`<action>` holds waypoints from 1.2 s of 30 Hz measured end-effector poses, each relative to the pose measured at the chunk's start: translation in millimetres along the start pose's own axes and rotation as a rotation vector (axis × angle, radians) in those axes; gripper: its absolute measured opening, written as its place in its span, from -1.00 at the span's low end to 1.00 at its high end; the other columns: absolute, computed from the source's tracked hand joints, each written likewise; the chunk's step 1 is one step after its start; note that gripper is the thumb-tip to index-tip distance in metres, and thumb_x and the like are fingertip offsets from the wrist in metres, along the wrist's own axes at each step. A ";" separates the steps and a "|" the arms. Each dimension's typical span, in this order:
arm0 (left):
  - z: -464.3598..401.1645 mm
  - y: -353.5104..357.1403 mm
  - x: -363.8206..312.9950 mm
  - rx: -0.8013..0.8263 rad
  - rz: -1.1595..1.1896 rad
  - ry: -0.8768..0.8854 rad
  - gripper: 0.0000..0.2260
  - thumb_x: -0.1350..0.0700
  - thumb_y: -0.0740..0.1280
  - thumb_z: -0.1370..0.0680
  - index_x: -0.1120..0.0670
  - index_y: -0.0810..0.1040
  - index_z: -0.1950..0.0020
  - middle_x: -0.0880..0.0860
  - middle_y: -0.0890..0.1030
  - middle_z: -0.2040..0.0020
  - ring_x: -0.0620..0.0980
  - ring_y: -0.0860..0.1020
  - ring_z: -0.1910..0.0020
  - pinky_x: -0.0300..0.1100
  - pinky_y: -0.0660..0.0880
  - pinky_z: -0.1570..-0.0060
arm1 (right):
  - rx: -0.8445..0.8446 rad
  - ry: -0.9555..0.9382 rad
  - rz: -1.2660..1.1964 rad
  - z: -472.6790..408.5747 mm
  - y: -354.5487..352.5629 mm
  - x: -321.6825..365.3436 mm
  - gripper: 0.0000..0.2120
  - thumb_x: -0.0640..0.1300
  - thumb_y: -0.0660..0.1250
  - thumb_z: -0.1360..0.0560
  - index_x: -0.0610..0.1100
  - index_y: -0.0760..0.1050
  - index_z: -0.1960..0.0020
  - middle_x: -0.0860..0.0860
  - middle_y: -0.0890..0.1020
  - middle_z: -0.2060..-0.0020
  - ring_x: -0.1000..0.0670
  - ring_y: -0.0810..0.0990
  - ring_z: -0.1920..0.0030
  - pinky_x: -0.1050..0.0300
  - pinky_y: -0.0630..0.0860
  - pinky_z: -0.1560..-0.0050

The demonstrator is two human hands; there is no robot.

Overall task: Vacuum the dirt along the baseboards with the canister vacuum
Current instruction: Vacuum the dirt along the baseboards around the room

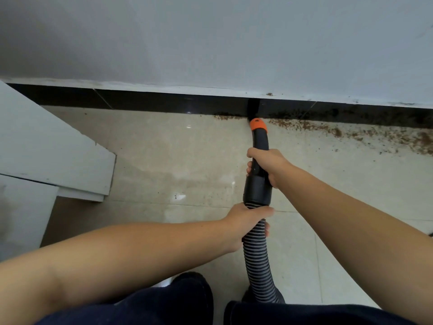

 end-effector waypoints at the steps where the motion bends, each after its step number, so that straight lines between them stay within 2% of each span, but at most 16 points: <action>1: 1.1 -3.2 -0.4 -0.010 0.010 0.000 -0.89 0.18 0.40 -0.50 0.14 0.48 0.07 0.10 0.55 0.35 -0.01 0.53 0.45 -0.24 0.52 0.42 | 0.010 -0.002 0.013 -0.2 5.0 0.6 -0.79 -0.23 0.35 -0.45 -0.24 0.42 -0.04 -0.10 0.55 0.39 -0.02 0.53 0.49 0.14 0.57 0.35; 6: 4.2 -22.2 1.2 -0.067 0.044 0.008 -0.89 0.18 0.40 -0.50 0.14 0.48 0.09 0.09 0.56 0.38 0.01 0.53 0.45 -0.20 0.53 0.37 | 0.080 -0.004 0.044 1.3 32.6 2.2 -0.82 -0.23 0.35 -0.45 -0.22 0.41 0.00 -0.10 0.54 0.38 0.00 0.52 0.51 0.18 0.56 0.41; 9: 5.3 -32.8 2.6 -0.107 0.081 0.010 -0.88 0.17 0.41 -0.50 0.15 0.48 0.08 0.10 0.57 0.37 0.01 0.54 0.45 -0.21 0.53 0.40 | 0.122 -0.011 0.072 3.8 48.9 3.9 -0.84 -0.24 0.34 -0.46 -0.23 0.40 0.01 -0.10 0.52 0.39 0.01 0.51 0.52 0.23 0.53 0.49; 16: 10.3 -50.0 -0.4 -0.147 0.125 0.033 -0.87 0.16 0.41 -0.50 0.17 0.49 0.06 0.07 0.58 0.41 0.00 0.55 0.44 -0.21 0.55 0.38 | 0.203 -0.022 0.147 7.7 79.3 10.8 -0.78 -0.25 0.33 -0.47 -0.26 0.39 -0.08 -0.11 0.52 0.36 -0.01 0.50 0.47 0.21 0.52 0.45; 22: 12.3 -59.4 -6.0 -0.165 0.185 0.054 -0.85 0.18 0.40 -0.50 0.18 0.46 0.02 0.10 0.56 0.37 0.02 0.55 0.41 -0.16 0.55 0.32 | 0.265 -0.029 0.233 12.4 101.1 19.4 -0.87 -0.25 0.33 -0.48 -0.19 0.37 0.07 -0.09 0.53 0.36 0.01 0.52 0.48 0.26 0.51 0.52; 26: 9.7 -47.8 -5.9 -0.112 0.139 0.055 -0.87 0.17 0.39 -0.51 0.17 0.47 0.05 0.10 0.56 0.36 0.02 0.54 0.43 -0.17 0.55 0.32 | 0.204 -0.029 0.191 9.8 81.1 18.8 -0.87 -0.25 0.33 -0.47 -0.20 0.38 0.06 -0.09 0.53 0.37 0.01 0.52 0.50 0.24 0.53 0.48; 31: 0.5 -16.7 -1.3 -0.021 0.042 0.023 -0.86 0.16 0.41 -0.49 0.16 0.48 0.07 0.09 0.56 0.38 0.00 0.54 0.46 -0.19 0.53 0.37 | 0.056 -0.004 0.094 7.9 26.9 10.7 -0.87 -0.25 0.34 -0.47 -0.21 0.39 0.06 -0.10 0.53 0.34 0.01 0.51 0.51 0.24 0.53 0.49; 36: -11.3 19.5 -8.5 0.073 -0.055 -0.007 -0.87 0.18 0.41 -0.50 0.15 0.49 0.06 0.09 0.55 0.38 -0.01 0.53 0.48 -0.24 0.53 0.44 | -0.078 0.013 -0.023 3.7 -31.3 8.9 -0.88 -0.25 0.34 -0.47 -0.20 0.38 0.09 -0.10 0.53 0.35 0.00 0.51 0.49 0.19 0.54 0.42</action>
Point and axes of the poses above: each hand's wrist, its own z-axis away from the middle knuckle, its own y-axis out of the palm, x = y × z, the point moved 6 cm from there along -z, towards the middle knuckle
